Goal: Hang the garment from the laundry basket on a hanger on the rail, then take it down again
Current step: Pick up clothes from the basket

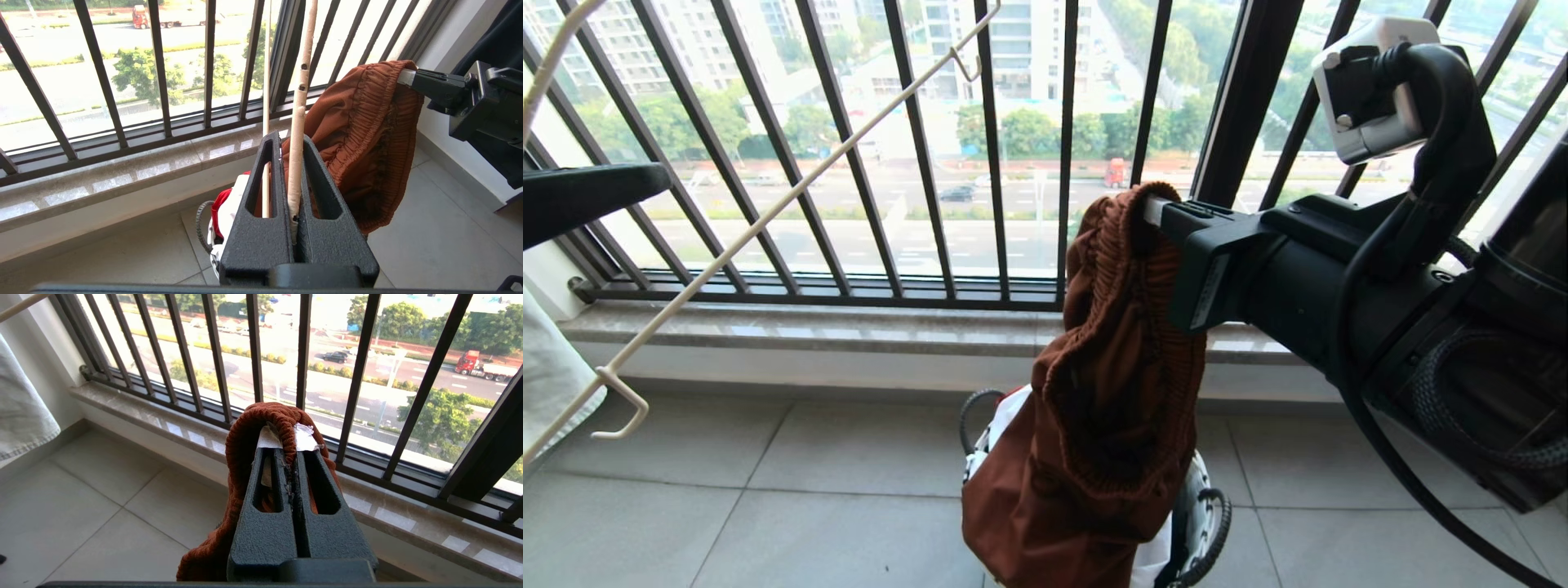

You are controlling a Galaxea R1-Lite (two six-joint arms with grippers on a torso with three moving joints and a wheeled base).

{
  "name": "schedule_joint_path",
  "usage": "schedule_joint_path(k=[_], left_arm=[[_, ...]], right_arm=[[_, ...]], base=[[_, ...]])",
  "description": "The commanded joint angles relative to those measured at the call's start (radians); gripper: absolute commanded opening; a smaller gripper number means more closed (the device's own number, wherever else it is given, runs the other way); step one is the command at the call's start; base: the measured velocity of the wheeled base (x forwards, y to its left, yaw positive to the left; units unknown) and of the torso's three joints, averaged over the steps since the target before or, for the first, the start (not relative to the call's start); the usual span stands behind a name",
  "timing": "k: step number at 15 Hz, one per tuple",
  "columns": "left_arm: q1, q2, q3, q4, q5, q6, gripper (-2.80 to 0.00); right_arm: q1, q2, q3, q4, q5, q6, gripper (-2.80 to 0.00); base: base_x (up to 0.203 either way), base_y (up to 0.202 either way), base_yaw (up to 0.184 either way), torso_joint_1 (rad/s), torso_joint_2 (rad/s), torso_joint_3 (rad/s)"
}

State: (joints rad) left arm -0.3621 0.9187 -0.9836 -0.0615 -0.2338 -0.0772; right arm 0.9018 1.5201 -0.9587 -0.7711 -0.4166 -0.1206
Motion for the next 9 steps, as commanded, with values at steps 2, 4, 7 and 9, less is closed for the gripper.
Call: schedule_joint_path(k=[2, 4, 7, 9], left_arm=[[-0.001, 0.001, 0.0, -0.001, -0.001, -0.001, -2.8], [0.0, 0.0, 0.0, 0.0, -0.001, 0.001, -2.8], [0.0, 0.0, 0.0, 0.0, -0.001, 0.001, -2.8], [0.0, 0.001, 0.002, -0.001, -0.001, 0.001, -2.8]], right_arm=[[-0.02, 0.04, -0.003, -0.034, 0.001, -0.004, -2.8], [-0.023, 0.043, -0.005, -0.034, 0.001, -0.004, -2.8], [-0.029, 0.043, -0.005, -0.034, 0.001, -0.004, -2.8], [-0.03, 0.043, -0.005, -0.036, 0.002, -0.004, -2.8]], base=[[0.0, 0.0, 0.0, 0.0, 0.0, 0.208], [0.0, 0.0, 0.0, 0.001, 0.0, 0.203], [0.0, 0.0, 0.0, 0.0, 0.0, 0.207], [0.0, 0.0, 0.0, 0.0, 0.0, 0.205]])
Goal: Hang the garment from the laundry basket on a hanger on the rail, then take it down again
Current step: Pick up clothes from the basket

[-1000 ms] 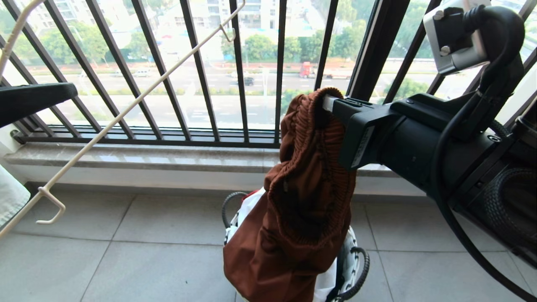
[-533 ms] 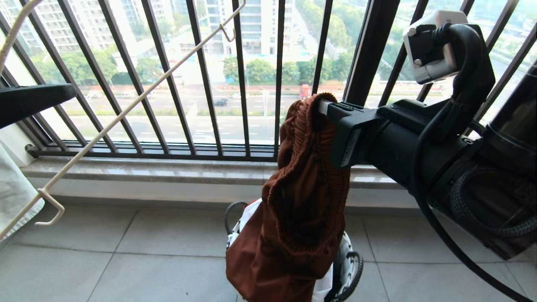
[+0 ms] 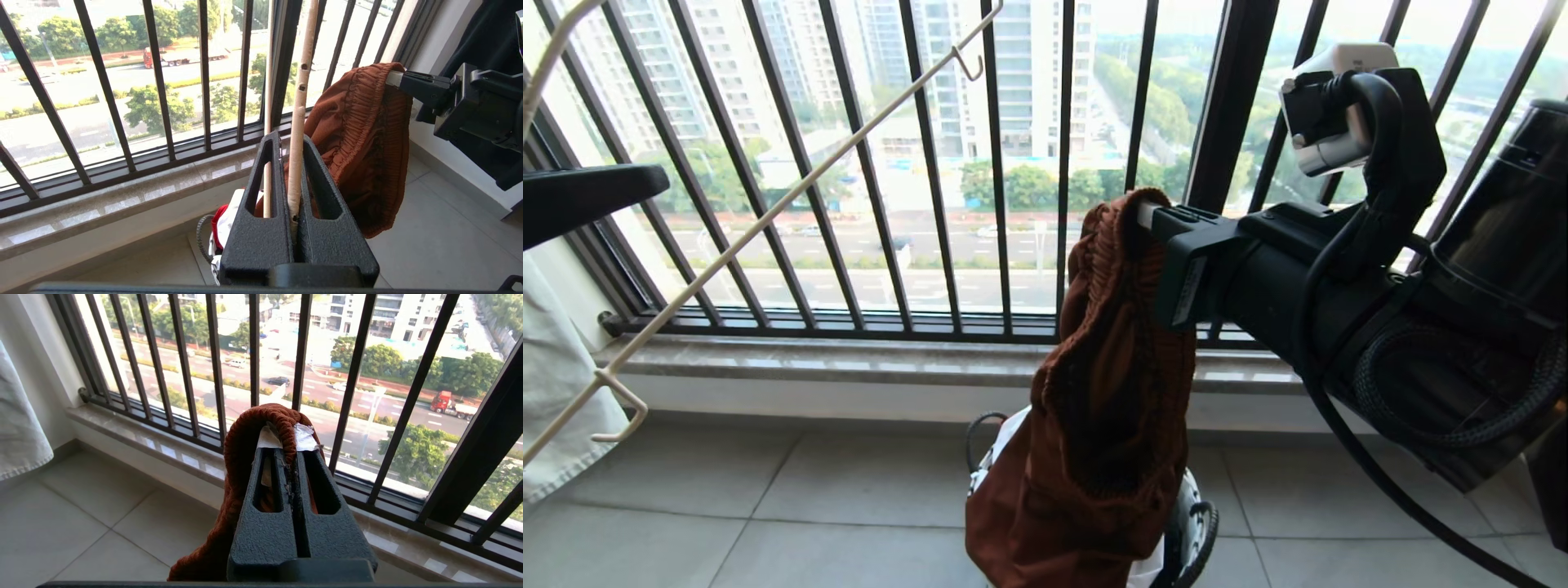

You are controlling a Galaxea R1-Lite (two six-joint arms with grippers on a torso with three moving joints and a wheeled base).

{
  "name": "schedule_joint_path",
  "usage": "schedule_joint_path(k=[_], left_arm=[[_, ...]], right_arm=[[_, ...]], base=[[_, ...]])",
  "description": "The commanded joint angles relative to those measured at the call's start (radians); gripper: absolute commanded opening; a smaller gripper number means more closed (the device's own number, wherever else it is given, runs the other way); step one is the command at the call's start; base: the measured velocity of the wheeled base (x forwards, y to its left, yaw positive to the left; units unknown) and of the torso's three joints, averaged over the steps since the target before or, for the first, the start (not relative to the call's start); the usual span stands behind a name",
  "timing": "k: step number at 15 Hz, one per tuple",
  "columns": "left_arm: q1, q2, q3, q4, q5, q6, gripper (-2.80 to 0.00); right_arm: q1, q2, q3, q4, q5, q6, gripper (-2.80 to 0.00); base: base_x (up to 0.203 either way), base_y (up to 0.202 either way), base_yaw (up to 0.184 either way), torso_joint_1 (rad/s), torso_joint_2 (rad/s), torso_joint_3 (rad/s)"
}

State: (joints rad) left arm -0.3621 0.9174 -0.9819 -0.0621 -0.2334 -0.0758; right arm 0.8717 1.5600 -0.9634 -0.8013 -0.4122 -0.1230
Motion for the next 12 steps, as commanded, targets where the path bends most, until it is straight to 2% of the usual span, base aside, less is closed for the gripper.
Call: schedule_joint_path(k=[1, 5, 12], left_arm=[[0.0, 0.003, 0.0, -0.001, -0.001, -0.001, -2.8], [0.0, 0.003, 0.007, -0.002, -0.001, 0.001, -2.8], [-0.001, 0.0, 0.019, -0.001, -0.001, 0.004, -2.8]], right_arm=[[0.0, 0.003, -0.001, -0.005, -0.002, -0.001, -2.8], [0.0, 0.005, 0.0, -0.005, -0.002, -0.001, -2.8], [-0.008, 0.017, -0.001, -0.007, 0.0, -0.001, -2.8]], base=[[0.0, 0.0, 0.0, 0.007, 0.0, 0.207], [0.0, 0.0, 0.0, 0.001, 0.0, 0.184], [0.0, 0.0, 0.0, 0.001, 0.0, 0.02]])
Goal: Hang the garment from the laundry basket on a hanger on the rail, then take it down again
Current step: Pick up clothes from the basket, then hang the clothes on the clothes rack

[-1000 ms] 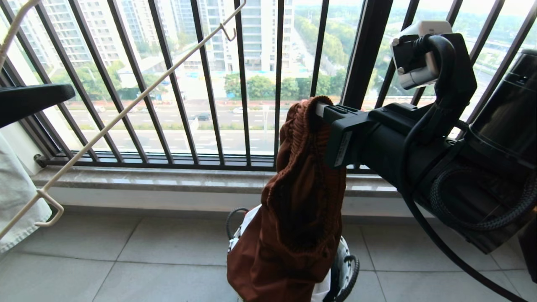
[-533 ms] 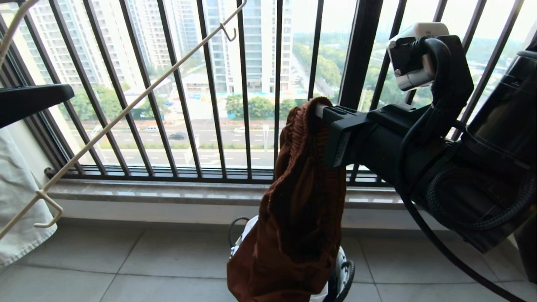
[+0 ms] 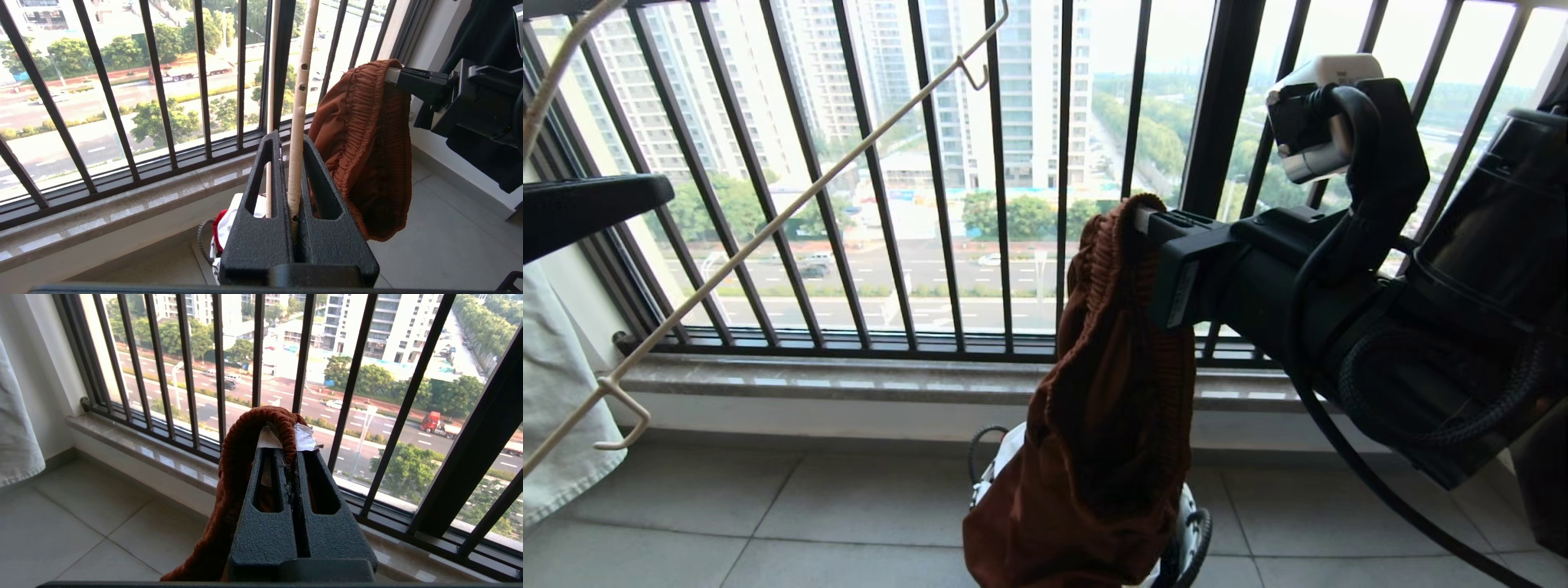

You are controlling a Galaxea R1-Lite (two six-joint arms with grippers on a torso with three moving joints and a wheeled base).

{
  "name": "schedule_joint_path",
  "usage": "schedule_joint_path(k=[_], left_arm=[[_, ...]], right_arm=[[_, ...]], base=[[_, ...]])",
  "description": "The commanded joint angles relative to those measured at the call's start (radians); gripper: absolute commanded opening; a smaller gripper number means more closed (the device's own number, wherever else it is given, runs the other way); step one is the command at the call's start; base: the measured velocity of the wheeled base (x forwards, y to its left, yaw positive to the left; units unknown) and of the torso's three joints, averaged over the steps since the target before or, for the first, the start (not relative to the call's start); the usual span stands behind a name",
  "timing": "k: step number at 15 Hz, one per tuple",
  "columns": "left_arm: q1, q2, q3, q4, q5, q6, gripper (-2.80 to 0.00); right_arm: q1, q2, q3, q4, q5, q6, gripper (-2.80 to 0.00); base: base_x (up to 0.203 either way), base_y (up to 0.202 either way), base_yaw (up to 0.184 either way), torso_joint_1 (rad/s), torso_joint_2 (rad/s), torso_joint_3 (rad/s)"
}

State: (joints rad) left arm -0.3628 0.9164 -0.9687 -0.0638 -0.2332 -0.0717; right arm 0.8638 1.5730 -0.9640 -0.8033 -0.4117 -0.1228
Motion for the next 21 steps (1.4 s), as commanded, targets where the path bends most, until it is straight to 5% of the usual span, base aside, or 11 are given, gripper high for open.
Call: schedule_joint_path(k=[1, 6, 10, 13, 21], left_arm=[[-0.001, -0.002, 0.016, 0.002, -0.011, 0.0, -2.8], [-0.017, -0.034, -0.013, 0.056, -0.026, 0.033, -2.8], [-0.021, -0.053, -0.267, 0.559, -0.031, 0.032, -2.8], [-0.022, -0.062, -0.404, 0.815, -0.033, 0.032, -2.8], [-0.067, 0.039, -0.41, 0.897, -0.141, 0.03, -2.8]], right_arm=[[0.0, 0.005, -0.008, -0.005, -0.002, 0.0, -2.8], [-0.032, 0.097, -0.148, 0.007, -0.024, -0.001, -2.8], [-0.061, 0.138, -0.332, 0.193, -0.085, -0.003, -2.8], [-0.064, 0.165, -0.437, 0.293, -0.122, -0.003, -2.8], [-0.08, 0.259, -0.572, 0.357, -0.141, -0.006, -2.8]], base=[[0.0, 0.0, 0.0, 0.0, 0.0, 0.0], [0.0, 0.0, 0.0, 0.0, 0.0, 0.0], [0.0, 0.0, 0.0, 0.0, 0.0, 0.0], [0.0, 0.0, 0.0, 0.0, 0.0, 0.0], [0.0, 0.0, 0.0, 0.0, 0.0, 0.0]])
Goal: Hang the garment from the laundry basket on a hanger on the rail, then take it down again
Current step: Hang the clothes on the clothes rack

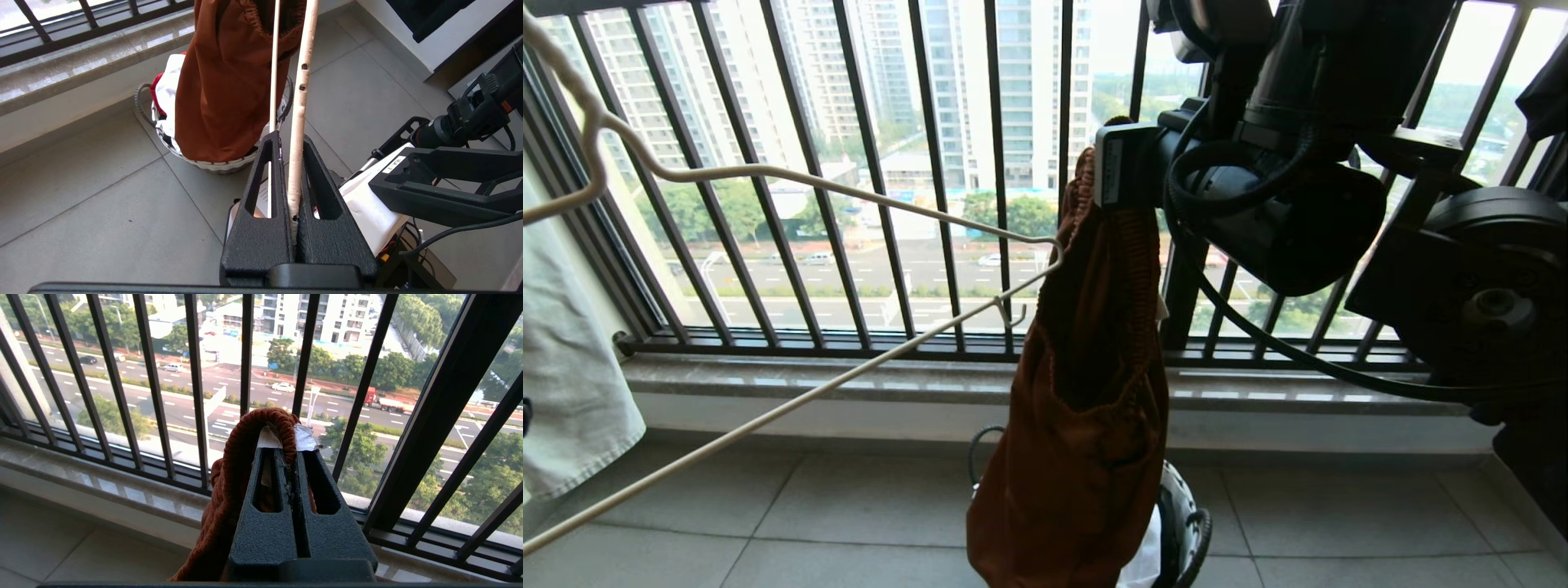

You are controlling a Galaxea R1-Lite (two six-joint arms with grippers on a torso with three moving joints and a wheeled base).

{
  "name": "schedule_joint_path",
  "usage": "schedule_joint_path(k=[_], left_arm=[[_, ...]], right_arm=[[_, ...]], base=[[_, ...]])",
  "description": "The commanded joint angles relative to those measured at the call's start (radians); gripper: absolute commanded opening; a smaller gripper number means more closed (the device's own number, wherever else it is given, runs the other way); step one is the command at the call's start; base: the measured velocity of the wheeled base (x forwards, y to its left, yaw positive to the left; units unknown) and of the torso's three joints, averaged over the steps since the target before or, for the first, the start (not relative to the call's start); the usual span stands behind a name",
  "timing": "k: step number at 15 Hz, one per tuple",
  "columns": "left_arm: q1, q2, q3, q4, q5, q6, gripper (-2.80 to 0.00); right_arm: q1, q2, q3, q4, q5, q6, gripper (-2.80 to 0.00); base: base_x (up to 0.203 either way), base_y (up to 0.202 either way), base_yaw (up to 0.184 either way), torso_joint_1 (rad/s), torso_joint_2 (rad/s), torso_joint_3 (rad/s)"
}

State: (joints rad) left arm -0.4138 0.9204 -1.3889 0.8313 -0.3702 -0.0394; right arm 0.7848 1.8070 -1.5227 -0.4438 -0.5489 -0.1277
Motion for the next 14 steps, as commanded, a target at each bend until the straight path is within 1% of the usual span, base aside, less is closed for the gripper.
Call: schedule_joint_path(k=[1, 3, 5, 6, 9, 13, 14], left_arm=[[-0.019, 0.05, 0.022, -0.005, -0.003, -0.002, -2.8], [-0.02, 0.071, 0.071, -0.067, -0.002, -0.002, -2.8], [-0.02, 0.071, 0.135, -0.18, 0.006, -0.002, -2.8], [-0.02, 0.069, 0.145, -0.202, 0.01, -0.002, -2.8], [-0.02, 0.067, 0.161, -0.205, 0.017, 0.004, -2.8], [-0.02, 0.068, 0.209, -0.278, 0.025, 0.016, -2.8], [-0.02, 0.068, 0.226, -0.308, 0.055, 0.018, -2.8]], right_arm=[[-0.001, 0.028, -0.014, -0.003, -0.003, -0.003, -2.8], [-0.001, 0.027, -0.013, -0.003, -0.003, -0.003, -2.8], [0.001, 0.022, -0.007, -0.003, -0.003, -0.003, -2.8], [0.002, 0.022, -0.004, -0.003, -0.003, -0.003, -2.8], [0.01, 0.019, -0.002, -0.003, -0.003, -0.003, -2.8], [0.036, 0.005, 0.022, -0.004, -0.009, -0.009, -2.8], [0.042, 0.003, 0.024, -0.004, -0.009, -0.014, -2.8]], base=[[0.0, 0.0, 0.0, 0.0, 0.0, 0.0], [0.0, 0.0, 0.0, 0.0, 0.0, 0.0], [0.0, 0.0, 0.0, 0.0, 0.0, 0.0], [0.0, 0.0, 0.0, 0.0, 0.0, 0.0], [0.0, 0.0, 0.0, 0.0, 0.0, 0.0], [0.0, 0.0, 0.0, 0.0, 0.0, 0.0], [0.0, 0.0, 0.0, 0.0, 0.0, 0.0]])
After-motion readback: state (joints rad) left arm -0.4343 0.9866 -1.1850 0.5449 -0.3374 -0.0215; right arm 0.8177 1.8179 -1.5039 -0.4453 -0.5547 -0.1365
